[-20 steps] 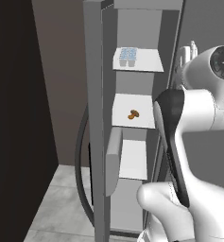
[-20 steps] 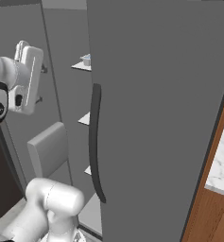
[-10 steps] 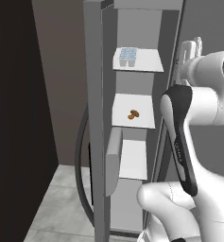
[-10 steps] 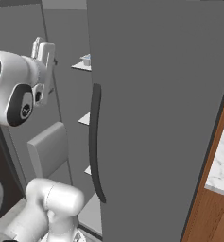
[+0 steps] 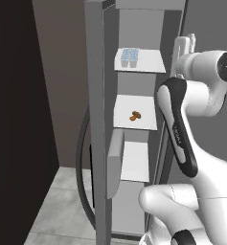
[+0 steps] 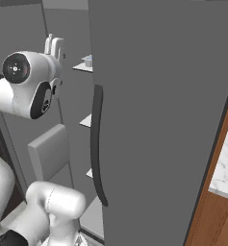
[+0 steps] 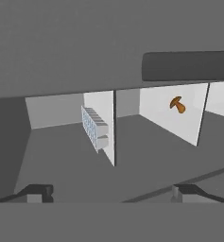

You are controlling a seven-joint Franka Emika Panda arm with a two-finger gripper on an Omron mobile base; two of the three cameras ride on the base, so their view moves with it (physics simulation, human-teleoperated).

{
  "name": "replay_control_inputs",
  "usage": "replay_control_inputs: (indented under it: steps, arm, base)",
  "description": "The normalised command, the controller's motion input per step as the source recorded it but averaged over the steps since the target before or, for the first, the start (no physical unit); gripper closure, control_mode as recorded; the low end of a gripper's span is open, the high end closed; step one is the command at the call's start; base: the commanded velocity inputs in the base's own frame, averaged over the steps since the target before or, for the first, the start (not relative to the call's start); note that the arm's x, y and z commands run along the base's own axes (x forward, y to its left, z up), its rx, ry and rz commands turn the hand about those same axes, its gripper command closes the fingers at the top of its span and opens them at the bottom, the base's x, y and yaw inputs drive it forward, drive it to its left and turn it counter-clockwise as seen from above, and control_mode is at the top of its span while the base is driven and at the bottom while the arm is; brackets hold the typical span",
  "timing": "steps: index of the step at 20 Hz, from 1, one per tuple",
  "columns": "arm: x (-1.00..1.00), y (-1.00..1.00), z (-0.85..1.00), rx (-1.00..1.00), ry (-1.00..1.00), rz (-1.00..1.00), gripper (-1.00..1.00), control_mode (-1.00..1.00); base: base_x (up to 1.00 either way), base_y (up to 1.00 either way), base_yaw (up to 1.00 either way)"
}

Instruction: Open the freezer door, pick up the ice cube tray from the freezer, and place it on the dining counter.

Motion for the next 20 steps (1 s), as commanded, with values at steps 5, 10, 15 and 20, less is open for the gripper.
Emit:
replay_control_inputs:
  steps: [5,10,15,20]
  arm:
    - [0.22,0.00,0.05,-0.02,0.00,0.00,-1.00,-1.00]
    - [0.14,0.00,0.00,-0.12,0.00,0.00,-1.00,-1.00]
    - [0.19,0.00,0.00,-0.09,0.00,0.00,-1.00,-1.00]
    - [0.21,0.00,0.00,0.00,0.00,0.00,-1.00,-1.00]
  base:
    - [0.00,0.00,0.00]
    - [0.00,0.00,0.00]
    - [0.00,0.00,0.00]
    - [0.00,0.00,0.00]
